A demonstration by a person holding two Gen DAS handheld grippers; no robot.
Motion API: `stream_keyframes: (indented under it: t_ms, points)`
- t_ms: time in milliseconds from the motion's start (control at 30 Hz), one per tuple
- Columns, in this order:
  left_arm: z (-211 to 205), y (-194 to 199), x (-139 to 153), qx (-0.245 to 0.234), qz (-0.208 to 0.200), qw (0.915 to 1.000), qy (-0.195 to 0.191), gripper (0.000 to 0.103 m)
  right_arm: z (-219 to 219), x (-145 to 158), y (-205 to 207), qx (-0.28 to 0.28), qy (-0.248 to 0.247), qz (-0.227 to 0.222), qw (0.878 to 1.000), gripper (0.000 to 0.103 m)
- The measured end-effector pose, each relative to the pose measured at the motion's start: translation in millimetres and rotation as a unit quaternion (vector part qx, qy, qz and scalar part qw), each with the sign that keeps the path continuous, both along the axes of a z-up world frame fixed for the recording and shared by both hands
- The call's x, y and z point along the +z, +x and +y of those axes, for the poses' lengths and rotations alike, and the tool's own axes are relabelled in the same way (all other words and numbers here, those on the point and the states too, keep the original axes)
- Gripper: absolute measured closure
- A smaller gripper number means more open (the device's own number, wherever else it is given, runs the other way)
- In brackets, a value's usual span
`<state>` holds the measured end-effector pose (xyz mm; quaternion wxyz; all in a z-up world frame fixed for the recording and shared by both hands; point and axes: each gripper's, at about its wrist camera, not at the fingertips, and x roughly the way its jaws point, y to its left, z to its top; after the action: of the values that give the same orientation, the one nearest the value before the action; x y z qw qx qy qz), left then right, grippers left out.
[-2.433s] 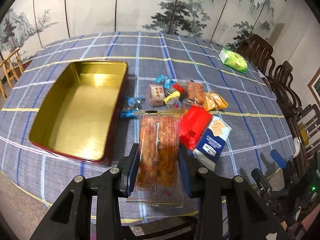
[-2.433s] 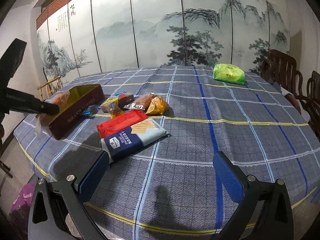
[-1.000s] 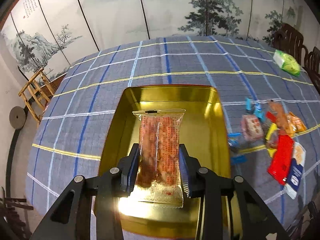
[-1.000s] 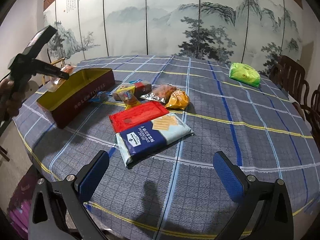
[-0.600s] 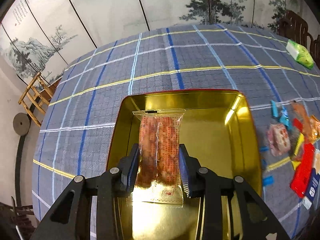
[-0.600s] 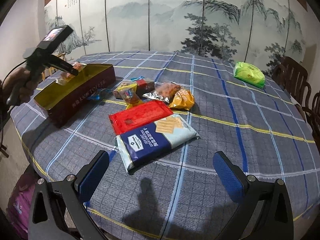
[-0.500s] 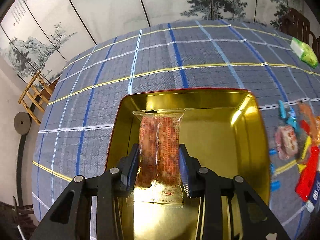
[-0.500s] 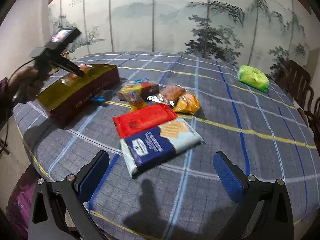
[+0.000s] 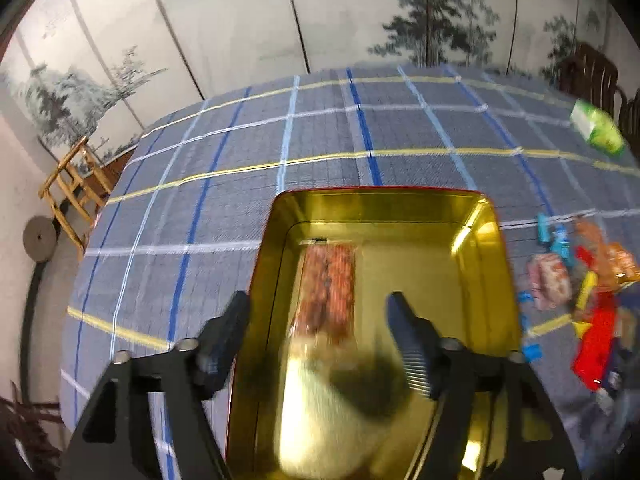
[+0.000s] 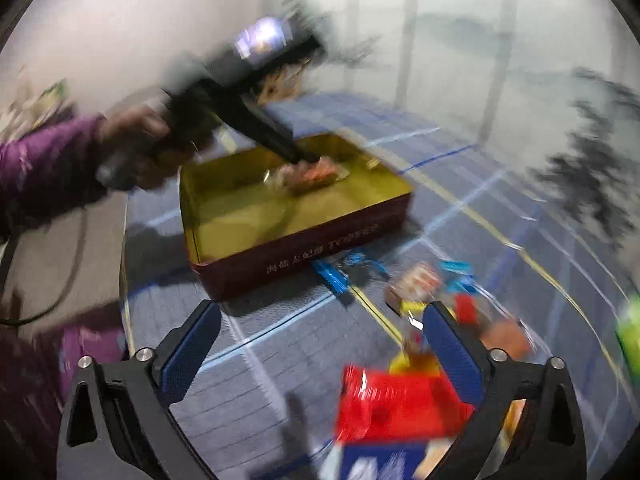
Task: Organize snacks
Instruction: 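Grasp the blue wrapped candy beside the tin with the right gripper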
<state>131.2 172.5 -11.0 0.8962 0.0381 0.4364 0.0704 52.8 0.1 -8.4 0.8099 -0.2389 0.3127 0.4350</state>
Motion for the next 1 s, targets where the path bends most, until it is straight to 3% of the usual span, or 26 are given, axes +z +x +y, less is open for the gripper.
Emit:
stream_keyframes:
  t_ms: [167, 333, 467, 533, 667, 767, 867, 1000]
  points:
    - [7, -55, 15, 0.015, -0.03, 0.9991, -0.026, 0.028, 35, -18, 48, 0.069, -0.077, 0.028, 0.994, 0.007]
    - [14, -82, 16, 0.038, -0.033, 0.998, -0.039, 0.027, 61, -37, 70, 0.134, -0.131, 0.043, 0.981, 0.01]
    - [21, -88, 15, 0.053, -0.029, 0.9964, -0.06, 0.027, 72, -52, 87, 0.164, -0.165, 0.057, 0.971, 0.028]
    - [23, -87, 13, 0.058, -0.025, 0.9954, -0.071, 0.027, 76, -60, 95, 0.176, -0.173, 0.07, 0.967, 0.031]
    - [25, -86, 9, 0.066, -0.015, 0.9939, -0.087, 0.027, 79, -59, 109, 0.183, -0.156, 0.095, 0.966, 0.035]
    - [24, -86, 8, 0.066, -0.014, 0.9928, -0.099, 0.027, 78, -57, 118, 0.162, -0.147, 0.104, 0.97, 0.052]
    - [21, -91, 9, 0.065, -0.016, 0.9923, -0.104, 0.027, 74, -54, 118, 0.131, -0.14, 0.125, 0.973, 0.056]
    - [12, -98, 11, 0.057, -0.02, 0.9925, -0.107, 0.027, 70, -53, 95, 0.109, -0.152, 0.107, 0.976, 0.062]
